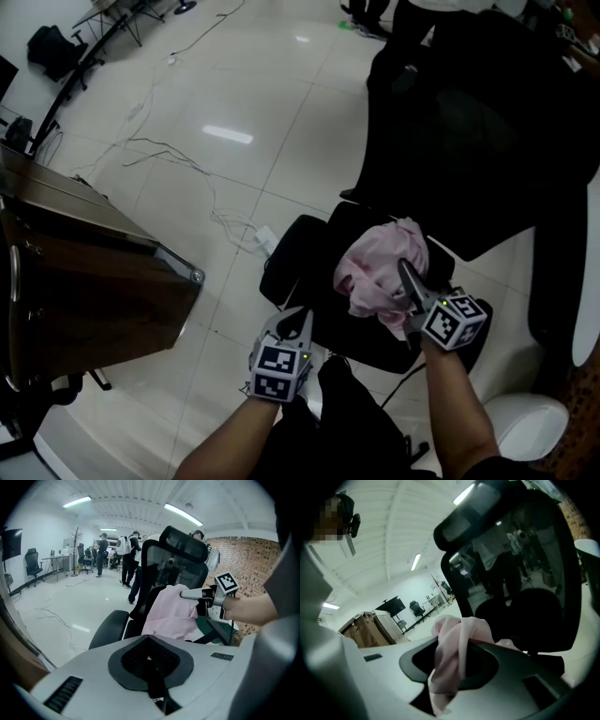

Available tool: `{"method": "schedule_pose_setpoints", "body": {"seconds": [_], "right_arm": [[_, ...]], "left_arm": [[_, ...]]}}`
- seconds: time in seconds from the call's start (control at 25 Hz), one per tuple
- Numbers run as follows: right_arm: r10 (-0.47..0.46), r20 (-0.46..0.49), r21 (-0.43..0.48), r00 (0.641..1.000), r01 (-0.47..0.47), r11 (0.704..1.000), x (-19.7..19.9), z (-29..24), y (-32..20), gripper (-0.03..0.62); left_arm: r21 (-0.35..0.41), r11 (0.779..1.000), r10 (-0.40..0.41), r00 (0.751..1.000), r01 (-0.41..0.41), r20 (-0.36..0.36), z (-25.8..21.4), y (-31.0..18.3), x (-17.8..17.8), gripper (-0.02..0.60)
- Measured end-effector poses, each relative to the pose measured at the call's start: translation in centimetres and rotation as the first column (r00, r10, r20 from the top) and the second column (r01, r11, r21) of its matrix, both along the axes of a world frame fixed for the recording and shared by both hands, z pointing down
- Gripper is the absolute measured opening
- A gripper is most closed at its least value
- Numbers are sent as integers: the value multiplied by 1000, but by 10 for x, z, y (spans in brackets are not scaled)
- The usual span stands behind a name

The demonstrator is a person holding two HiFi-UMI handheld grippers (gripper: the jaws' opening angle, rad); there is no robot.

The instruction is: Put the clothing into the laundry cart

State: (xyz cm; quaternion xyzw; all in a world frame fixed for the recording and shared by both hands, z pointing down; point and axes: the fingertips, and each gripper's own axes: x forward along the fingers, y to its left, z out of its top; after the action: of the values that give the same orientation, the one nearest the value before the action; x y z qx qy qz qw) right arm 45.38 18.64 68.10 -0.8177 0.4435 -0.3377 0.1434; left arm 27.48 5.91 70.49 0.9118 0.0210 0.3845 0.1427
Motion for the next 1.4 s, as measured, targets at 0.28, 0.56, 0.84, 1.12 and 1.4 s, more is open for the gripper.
{"method": "schedule_pose_setpoints", "body": {"seconds": [0.28, 0.56, 0.84, 1.12, 1.4], "right_arm": [[84, -116, 146, 990, -66, 987, -31, -148, 20, 114], [124, -162, 257, 979, -79, 963, -69, -243, 30, 110], [80, -238, 268, 968, -14, 963, -116, -314, 6, 109], [63, -309, 362, 949, 56, 931, -151, -396, -11, 109], [19, -387, 412, 922, 155, 898, -193, -470, -41, 107]], "left_arm": [[36, 999, 22, 993, -18, -116, -87, -10, -36, -2], [55, 999, 15, 977, -4, -214, -147, -23, -70, -2], [107, 990, -58, 957, 92, -286, -190, -67, -128, -2], [144, 974, -116, 929, 177, -352, -224, -99, -173, -2], [151, 950, -195, 898, 272, -394, -258, -116, -223, -2]]}}
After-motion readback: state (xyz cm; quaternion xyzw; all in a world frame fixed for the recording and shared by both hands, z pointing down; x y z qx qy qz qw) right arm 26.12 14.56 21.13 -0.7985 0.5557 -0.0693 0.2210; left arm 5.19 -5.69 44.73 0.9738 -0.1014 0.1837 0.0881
